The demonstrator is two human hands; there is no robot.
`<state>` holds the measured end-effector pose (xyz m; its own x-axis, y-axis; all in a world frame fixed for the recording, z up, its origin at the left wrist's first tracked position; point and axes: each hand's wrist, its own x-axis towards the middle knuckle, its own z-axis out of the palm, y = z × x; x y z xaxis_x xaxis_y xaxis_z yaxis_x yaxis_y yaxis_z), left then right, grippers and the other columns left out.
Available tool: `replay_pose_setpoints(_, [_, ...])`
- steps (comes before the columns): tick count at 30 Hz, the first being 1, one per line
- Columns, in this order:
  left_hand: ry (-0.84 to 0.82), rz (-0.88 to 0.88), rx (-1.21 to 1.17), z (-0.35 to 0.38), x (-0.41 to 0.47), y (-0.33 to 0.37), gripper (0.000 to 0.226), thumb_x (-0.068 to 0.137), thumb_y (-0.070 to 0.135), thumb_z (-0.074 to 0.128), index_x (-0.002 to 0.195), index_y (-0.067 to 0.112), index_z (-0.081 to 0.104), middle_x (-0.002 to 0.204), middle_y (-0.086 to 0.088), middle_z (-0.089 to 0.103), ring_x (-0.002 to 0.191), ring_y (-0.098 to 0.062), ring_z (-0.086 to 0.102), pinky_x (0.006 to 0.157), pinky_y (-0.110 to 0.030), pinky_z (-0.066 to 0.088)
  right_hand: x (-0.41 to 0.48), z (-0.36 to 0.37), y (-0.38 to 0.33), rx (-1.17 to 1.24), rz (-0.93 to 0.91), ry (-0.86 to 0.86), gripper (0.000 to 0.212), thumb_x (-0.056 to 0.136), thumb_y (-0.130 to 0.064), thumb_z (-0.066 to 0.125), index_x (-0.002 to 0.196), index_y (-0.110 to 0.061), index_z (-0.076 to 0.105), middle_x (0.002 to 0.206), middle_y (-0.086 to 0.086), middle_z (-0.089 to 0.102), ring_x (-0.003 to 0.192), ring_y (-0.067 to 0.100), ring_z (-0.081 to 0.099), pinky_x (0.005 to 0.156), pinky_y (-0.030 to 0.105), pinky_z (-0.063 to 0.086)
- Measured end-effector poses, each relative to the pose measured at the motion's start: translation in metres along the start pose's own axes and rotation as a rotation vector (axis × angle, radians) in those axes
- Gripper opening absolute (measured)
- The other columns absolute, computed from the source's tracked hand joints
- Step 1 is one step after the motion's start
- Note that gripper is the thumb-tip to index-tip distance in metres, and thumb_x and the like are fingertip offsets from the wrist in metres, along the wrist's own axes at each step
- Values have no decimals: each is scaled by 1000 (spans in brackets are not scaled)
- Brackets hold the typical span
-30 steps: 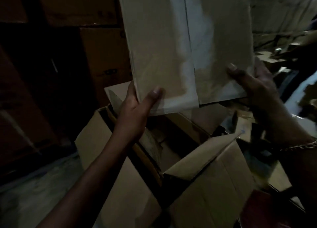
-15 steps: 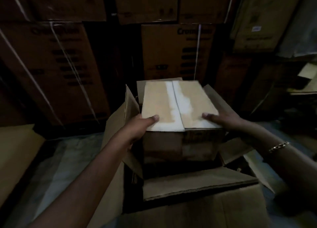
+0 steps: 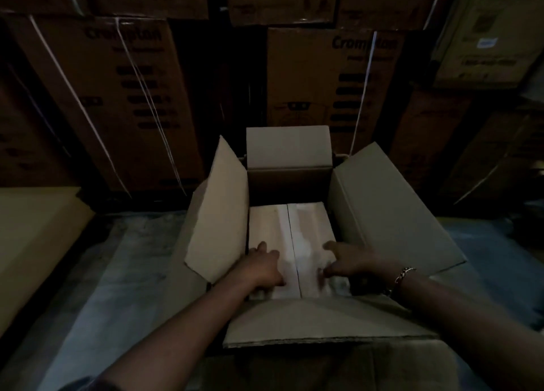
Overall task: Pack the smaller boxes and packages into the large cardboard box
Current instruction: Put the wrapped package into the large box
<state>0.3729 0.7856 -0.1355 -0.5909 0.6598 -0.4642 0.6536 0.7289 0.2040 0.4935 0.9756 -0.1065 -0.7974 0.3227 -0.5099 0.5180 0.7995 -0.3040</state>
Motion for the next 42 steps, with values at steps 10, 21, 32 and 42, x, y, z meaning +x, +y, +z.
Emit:
replay_pose_setpoints(10, [-245,-40,203,19,40,14,106,82,53,70,157,20,3,165,-14,-10,143,-49,17,113,-57,32,16,-19,-10,-256,-46,-305,78,91,-48,64,154,-20,27,157,7,35,137,25,41,110,34,38])
replay_pose_setpoints(21, [-152,21,305,29,46,8,94,95,42,58,157,23,-10,164,-15,-18,142,-62,0,109,-67,30,64,29,-15,-522,-274,35,67,93,-57,46,151,-29,29,164,4,13,142,30,27,105,47,37])
replay_pose_setpoints(32, [-103,-31,171,34,45,-4,130,66,78,67,158,16,1,166,-13,-7,150,-44,2,117,-56,23,72,50,1,-383,-220,145,76,87,-62,50,147,-20,30,161,3,19,141,28,24,104,52,33])
replay_pose_setpoints(42, [-207,-88,287,24,49,5,126,70,80,63,159,16,0,167,-10,-8,150,-43,3,119,-57,20,70,50,-7,-555,-293,228,68,92,-64,36,151,-30,31,164,4,15,147,30,15,111,54,23])
